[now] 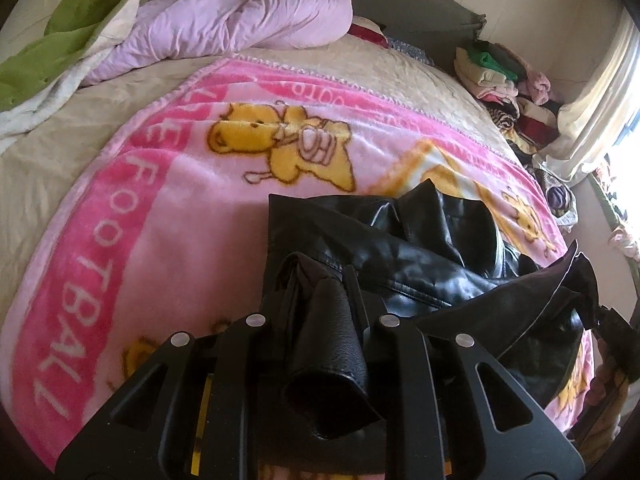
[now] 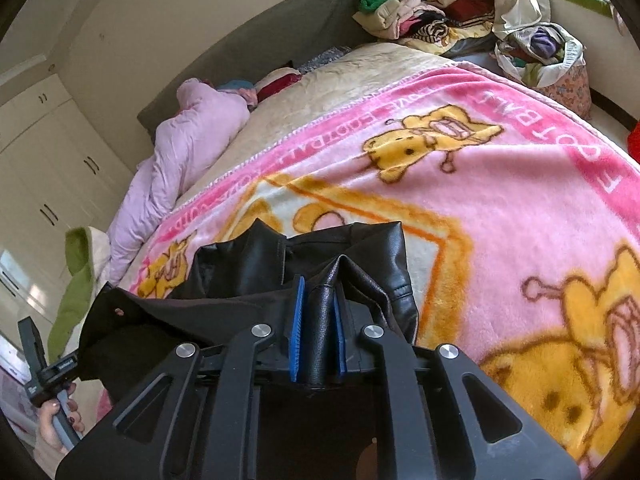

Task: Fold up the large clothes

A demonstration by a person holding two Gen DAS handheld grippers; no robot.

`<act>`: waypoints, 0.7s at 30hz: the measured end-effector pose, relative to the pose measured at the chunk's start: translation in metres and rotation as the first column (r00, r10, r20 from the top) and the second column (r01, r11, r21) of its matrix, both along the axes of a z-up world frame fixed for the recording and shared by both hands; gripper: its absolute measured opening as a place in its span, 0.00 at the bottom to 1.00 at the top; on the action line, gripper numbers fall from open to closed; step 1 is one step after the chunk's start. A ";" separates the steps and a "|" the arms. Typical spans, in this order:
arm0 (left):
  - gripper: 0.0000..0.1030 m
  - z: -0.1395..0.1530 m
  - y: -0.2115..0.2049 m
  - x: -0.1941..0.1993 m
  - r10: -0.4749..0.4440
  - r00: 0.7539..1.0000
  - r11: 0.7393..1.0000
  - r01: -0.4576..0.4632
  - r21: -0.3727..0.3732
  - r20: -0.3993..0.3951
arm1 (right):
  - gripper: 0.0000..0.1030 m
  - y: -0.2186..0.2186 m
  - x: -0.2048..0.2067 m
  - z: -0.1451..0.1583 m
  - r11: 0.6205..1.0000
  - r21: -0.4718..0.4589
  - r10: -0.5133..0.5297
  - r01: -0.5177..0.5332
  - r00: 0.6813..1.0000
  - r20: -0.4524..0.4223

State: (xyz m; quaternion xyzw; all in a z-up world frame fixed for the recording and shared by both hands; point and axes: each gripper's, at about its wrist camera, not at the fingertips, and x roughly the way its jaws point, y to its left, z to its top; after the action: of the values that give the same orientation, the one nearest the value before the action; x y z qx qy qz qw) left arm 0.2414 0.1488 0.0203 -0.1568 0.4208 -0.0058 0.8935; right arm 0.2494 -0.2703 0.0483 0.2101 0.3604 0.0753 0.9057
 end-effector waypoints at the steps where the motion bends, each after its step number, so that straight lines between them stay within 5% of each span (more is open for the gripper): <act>1: 0.14 -0.001 0.001 0.000 0.003 1.000 1.000 -0.003 -0.005 0.001 | 0.13 0.001 0.001 0.000 1.000 -0.001 0.000 0.000 1.000 0.000; 6: 0.17 0.000 0.000 0.000 0.019 0.999 0.999 -0.017 -0.044 0.037 | 0.27 0.001 0.002 -0.001 1.000 -0.001 0.013 -0.013 1.000 0.001; 8: 0.21 0.002 -0.001 -0.001 0.019 0.999 0.998 -0.016 -0.057 0.051 | 0.50 0.000 0.001 0.001 1.000 -0.004 0.008 -0.008 1.000 0.008; 9: 0.23 0.003 -0.001 0.000 0.019 0.998 0.998 -0.016 -0.064 0.054 | 0.54 -0.001 0.000 0.002 1.000 -0.016 -0.002 0.002 1.000 0.015; 16: 0.35 0.006 -0.002 0.002 0.019 0.997 0.996 -0.012 -0.094 0.078 | 0.70 -0.006 -0.004 0.007 1.000 -0.030 -0.007 0.008 0.999 0.042; 19: 0.57 0.014 0.001 -0.002 0.044 0.992 0.996 -0.034 -0.083 0.118 | 0.79 -0.007 -0.006 0.005 0.999 -0.036 0.005 -0.003 0.999 0.039; 21: 0.59 0.021 0.005 -0.003 0.047 0.989 0.994 -0.033 -0.100 0.139 | 0.80 -0.008 -0.007 0.002 0.999 -0.035 0.009 -0.008 0.999 0.035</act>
State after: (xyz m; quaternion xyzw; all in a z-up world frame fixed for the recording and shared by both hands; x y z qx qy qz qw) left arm 0.2380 0.1542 0.0413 -0.2078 0.3522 -0.0194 0.9123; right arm 0.2428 -0.2779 0.0506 0.1913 0.3466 0.0763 0.9151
